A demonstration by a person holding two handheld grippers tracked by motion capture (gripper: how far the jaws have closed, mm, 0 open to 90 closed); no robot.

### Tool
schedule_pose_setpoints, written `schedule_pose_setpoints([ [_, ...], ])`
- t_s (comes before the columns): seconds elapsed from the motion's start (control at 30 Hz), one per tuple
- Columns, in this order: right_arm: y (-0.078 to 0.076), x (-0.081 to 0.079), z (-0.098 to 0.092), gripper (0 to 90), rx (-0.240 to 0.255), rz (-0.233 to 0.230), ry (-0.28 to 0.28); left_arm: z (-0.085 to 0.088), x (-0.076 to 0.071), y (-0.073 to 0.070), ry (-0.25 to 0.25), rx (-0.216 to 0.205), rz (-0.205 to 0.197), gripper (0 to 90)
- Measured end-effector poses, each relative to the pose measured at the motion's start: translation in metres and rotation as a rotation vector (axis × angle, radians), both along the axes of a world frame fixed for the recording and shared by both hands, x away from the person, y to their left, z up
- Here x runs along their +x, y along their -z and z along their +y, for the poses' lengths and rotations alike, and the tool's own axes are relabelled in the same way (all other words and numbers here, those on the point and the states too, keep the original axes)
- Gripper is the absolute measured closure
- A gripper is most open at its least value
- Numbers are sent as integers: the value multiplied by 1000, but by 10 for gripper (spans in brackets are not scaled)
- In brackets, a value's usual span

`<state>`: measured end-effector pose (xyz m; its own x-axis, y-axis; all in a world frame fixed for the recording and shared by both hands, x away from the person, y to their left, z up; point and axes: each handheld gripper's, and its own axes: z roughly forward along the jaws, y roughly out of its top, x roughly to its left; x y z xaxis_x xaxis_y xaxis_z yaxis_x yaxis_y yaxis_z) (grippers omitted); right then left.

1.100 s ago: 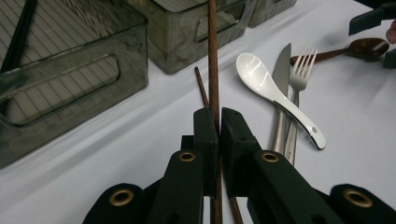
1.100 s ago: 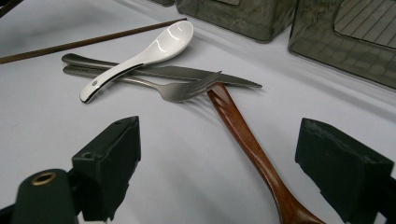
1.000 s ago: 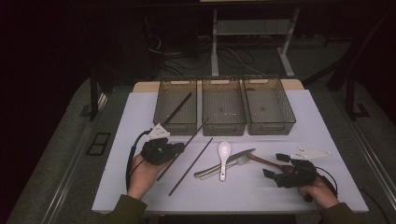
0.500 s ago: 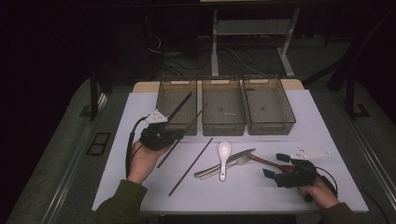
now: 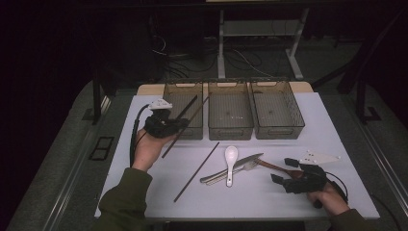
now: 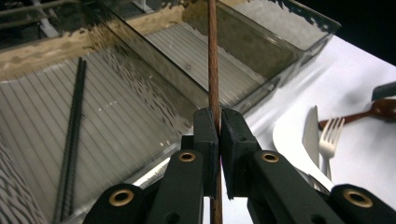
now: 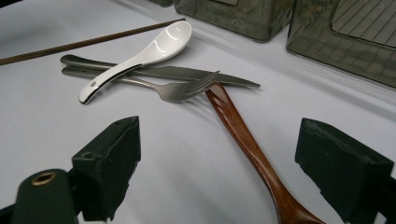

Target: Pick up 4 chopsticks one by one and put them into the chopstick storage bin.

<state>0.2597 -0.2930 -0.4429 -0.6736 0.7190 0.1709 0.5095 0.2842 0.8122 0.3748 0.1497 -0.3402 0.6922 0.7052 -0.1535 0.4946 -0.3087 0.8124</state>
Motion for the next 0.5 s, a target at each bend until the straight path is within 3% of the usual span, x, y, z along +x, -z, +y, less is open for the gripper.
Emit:
schedule_pose_setpoints([
  [0.5, 0, 0, -1, 139, 3, 0, 0, 0, 40, -11, -48, 15, -11, 843],
])
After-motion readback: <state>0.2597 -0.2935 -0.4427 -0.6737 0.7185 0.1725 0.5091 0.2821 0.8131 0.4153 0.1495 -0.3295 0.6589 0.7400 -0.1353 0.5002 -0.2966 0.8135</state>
